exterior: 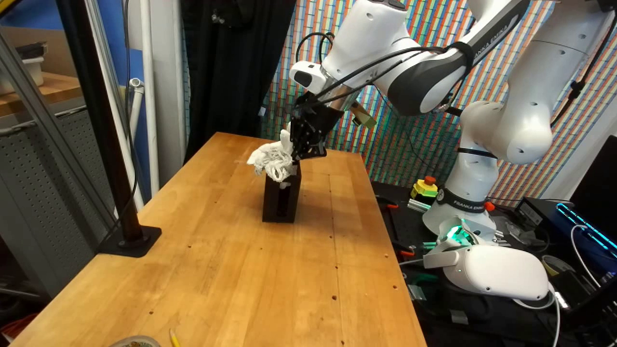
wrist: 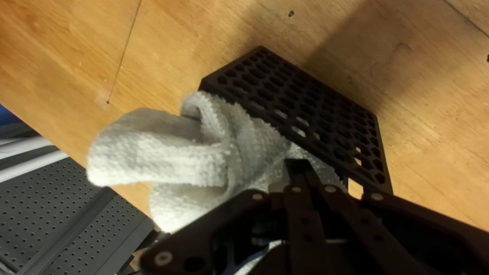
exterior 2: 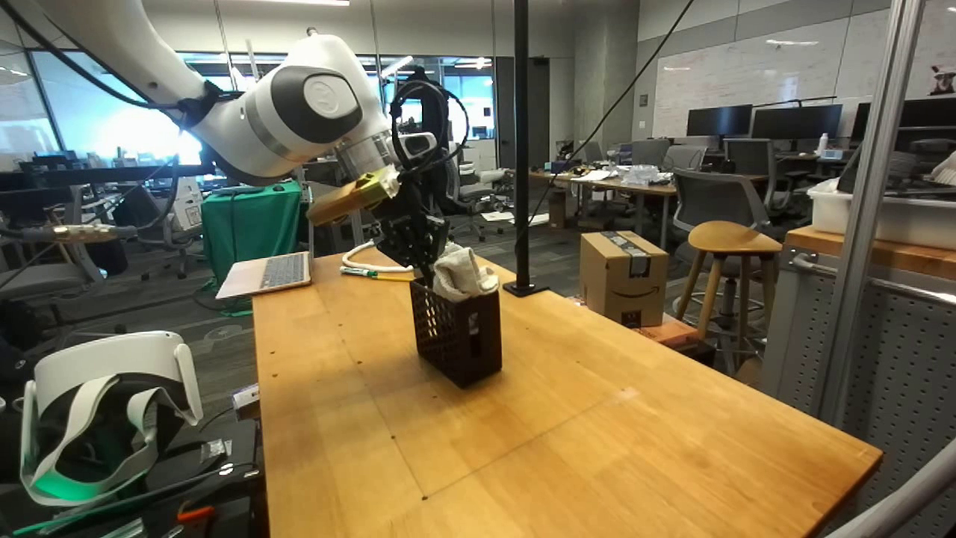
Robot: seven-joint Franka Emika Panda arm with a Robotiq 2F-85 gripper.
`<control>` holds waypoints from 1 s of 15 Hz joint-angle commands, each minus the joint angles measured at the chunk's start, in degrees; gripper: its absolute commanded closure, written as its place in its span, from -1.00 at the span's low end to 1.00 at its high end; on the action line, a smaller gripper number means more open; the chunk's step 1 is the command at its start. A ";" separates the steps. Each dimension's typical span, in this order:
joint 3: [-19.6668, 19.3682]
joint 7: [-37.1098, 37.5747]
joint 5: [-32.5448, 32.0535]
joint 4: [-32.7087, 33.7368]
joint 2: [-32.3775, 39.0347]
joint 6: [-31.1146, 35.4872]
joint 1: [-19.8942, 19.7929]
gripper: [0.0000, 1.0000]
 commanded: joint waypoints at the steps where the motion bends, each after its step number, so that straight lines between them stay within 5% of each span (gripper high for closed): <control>1: -0.29 1.52 -1.62 2.22 1.26 0.74 0.62 0.91; 15: -1.48 8.29 -12.69 5.56 10.84 -1.09 1.06 0.91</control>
